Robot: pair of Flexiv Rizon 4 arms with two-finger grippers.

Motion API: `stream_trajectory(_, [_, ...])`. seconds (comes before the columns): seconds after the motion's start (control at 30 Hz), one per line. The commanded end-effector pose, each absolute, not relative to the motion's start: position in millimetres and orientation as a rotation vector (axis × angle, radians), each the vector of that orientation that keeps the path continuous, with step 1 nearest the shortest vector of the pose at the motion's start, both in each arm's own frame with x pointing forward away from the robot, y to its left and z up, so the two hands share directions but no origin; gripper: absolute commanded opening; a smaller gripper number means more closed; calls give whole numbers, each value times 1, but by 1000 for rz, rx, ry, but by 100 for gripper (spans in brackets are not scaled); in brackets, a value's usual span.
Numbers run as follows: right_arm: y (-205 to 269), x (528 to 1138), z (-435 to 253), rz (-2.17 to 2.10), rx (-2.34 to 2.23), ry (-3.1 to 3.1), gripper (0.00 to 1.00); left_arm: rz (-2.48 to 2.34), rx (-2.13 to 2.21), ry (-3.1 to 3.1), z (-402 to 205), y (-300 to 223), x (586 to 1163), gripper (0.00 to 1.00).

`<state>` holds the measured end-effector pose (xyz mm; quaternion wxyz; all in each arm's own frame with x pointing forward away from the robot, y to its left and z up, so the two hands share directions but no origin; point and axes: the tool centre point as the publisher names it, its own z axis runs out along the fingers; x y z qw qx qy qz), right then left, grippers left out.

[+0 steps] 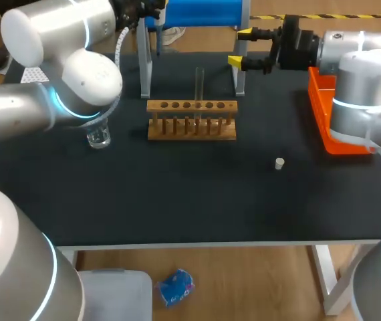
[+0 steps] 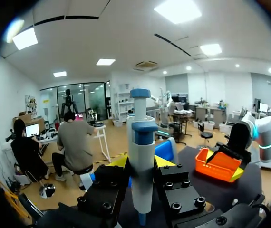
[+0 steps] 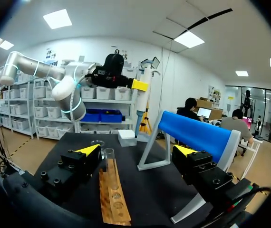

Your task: Invert the test tube, pick up the pipette, mount the tip to pipette, aspirate from beaker and dispense into the tube, eject the tip, return the pipette, and cap with the stopper.

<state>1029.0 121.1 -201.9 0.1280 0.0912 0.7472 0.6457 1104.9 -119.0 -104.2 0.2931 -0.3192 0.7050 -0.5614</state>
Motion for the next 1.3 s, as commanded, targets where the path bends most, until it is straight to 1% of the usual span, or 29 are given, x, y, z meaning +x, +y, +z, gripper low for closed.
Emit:
stream_trajectory(0.03, [121,1029,-202,1878,265,2172,100,-1513,-835,1890,-104,-117,1107,0])
stream_trajectory(0.3, [121,1029,-202,1878,265,2172,100,-1513,-835,1890,-104,-117,1107,0])
stream_trajectory(0.57, [121,1029,-202,1878,265,2172,100,-1515,-967,1843,-127,-113,1133,0])
stream_trajectory(0.73, [121,1029,-202,1878,265,2172,100,-1426,-1049,1830,-134,-115,1150,0])
stream_trajectory(0.93, [121,1029,-202,1878,265,2172,100,-1377,-1082,1857,-139,-121,1161,0])
stream_trajectory(1.3, [121,1029,-202,1878,265,2172,100,-1286,-1195,1871,-152,-117,1171,0])
